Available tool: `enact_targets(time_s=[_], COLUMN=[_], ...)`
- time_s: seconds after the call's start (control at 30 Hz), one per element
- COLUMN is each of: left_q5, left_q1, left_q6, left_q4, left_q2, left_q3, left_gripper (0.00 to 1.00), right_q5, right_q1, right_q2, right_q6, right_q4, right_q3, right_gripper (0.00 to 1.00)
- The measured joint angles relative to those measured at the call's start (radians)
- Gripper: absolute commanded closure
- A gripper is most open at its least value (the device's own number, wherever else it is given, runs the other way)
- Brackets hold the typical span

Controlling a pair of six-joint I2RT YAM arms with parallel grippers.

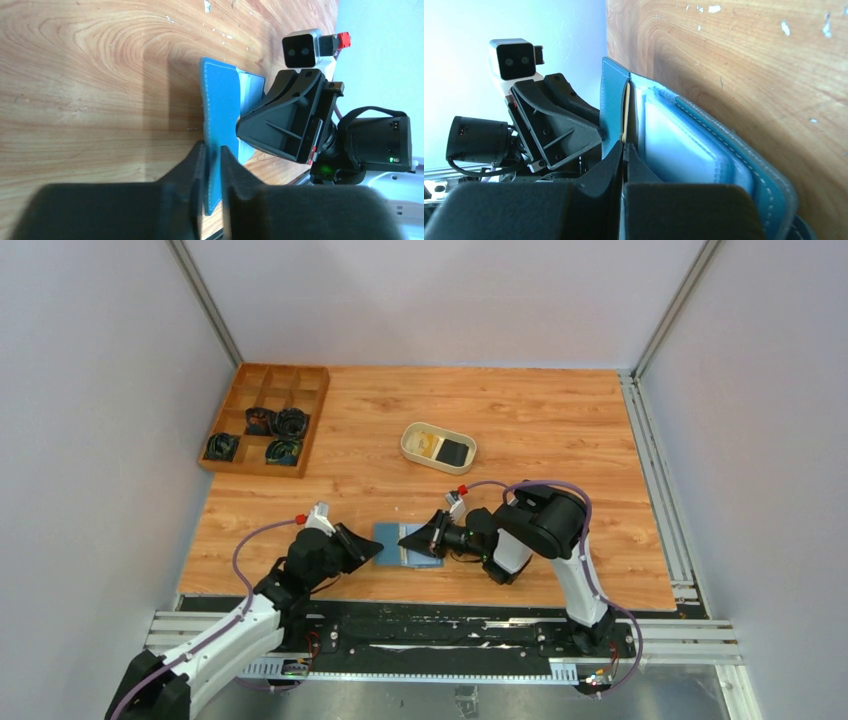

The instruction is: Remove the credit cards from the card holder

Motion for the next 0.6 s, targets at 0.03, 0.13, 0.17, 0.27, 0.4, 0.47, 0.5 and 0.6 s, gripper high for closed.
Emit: enact_targets(time_s=[0.03, 0.13, 0.17, 0.27, 0.4, 0.47, 0.5, 0.6], left_q5=[-0.004, -0.008, -0.008, -0.006, 0.002, 0.000, 0.003, -0.002], left_q1=[0.000, 0.000, 0.000, 0.000, -0.002, -0.002, -0.002, 0.000], left_q6=[-0.003, -0.019, -0.023, -0.031, -0.042, -0.042, -0.042, -0.042], left_q4=[-0.008, -0.018, -0.018, -0.012, -0.008, -0.011, -0.016, -0.021], left_q2=[-0.006, -0.011, -0.011, -0.010, -0.010, -0.010, -0.010, -0.010], left_q3=[0.000, 0.000, 0.000, 0.000, 0.000, 0.000, 0.000, 0.000], left_gripper=[0.94, 1.00, 1.00, 1.00, 1.00, 1.00, 1.00, 1.00], right_q5=[-0.001, -0.005, -0.006, -0.009, -0.024, -0.029, -0.035, -0.041], right_q1=[-0.003, -0.006, -0.007, -0.012, -0.021, -0.029, -0.039, -0.053], right_q2=[0.000, 0.000, 0.000, 0.000, 0.000, 0.000, -0.001, -0.002], right_q6=[0.001, 0.000, 0.000, 0.000, -0.003, -0.005, -0.006, -0.010], right_q4=[0.002, 0.006, 0.008, 0.019, 0.038, 0.039, 0.044, 0.045], right_q3=[-0.002, -0.005, -0.007, -0.017, -0.037, -0.047, -0.056, -0.074], right_gripper=[1.00, 1.00, 1.00, 1.00, 1.00, 1.00, 1.00, 1.00])
